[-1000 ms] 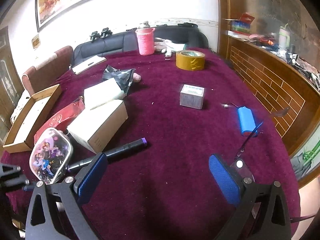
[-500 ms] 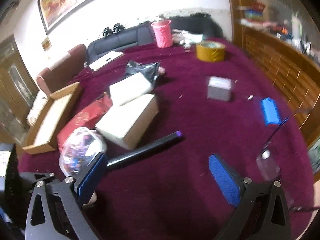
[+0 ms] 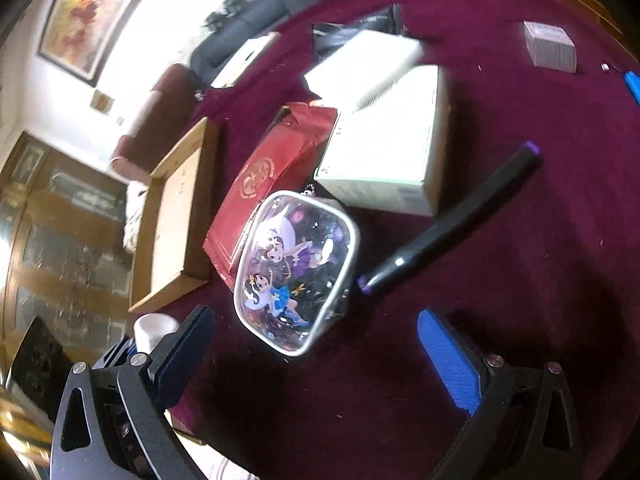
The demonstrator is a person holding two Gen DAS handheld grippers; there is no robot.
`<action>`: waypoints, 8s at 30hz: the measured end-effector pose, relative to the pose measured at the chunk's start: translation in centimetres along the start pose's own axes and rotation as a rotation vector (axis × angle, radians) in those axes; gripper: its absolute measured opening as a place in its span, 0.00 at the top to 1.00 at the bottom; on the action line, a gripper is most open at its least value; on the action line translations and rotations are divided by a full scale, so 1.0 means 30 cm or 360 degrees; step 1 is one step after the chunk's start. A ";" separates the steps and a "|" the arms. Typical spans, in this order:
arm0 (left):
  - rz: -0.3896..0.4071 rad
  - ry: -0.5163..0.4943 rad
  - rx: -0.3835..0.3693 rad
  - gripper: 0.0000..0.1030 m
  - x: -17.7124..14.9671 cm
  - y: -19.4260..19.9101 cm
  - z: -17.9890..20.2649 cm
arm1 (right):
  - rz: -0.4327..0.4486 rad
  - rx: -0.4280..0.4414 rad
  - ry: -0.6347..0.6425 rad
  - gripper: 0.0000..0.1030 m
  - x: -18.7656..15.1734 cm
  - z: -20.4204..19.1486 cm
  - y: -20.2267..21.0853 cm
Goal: Organize objects
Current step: 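Grasp the white bottle with the left gripper and lift it, then grasp the clear fairy pencil case with the right gripper while the left holds the bottle, then carry bottle and pencil case into the cardboard tray and open both grippers, then grasp the red foil bag with the left gripper, then grasp the white medicine box with the right gripper while the left holds the bag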
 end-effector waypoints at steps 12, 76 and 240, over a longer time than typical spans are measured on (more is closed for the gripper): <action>0.0116 0.0122 0.0000 0.68 -0.013 0.091 -0.109 | 0.0027 -0.0402 0.0071 0.02 0.010 -0.058 -0.131; 0.0142 0.0419 0.0413 0.69 0.299 0.157 -0.607 | -0.0055 0.0414 0.0562 0.70 0.289 -0.746 -0.234; 0.0082 0.0328 0.0353 0.49 0.220 -0.150 -0.225 | 0.0386 -0.0012 0.0609 0.26 0.255 -0.187 0.050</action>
Point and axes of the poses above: each gripper's, at about its wrist camera, not at the fingertips, and y roughly against the way its jaws point, z to its right, x to its top, the point moved 7 cm from there along -y, roughly the way its jaws point, and after that the axes turned 12 degrees about z, right-handed, at the moved point
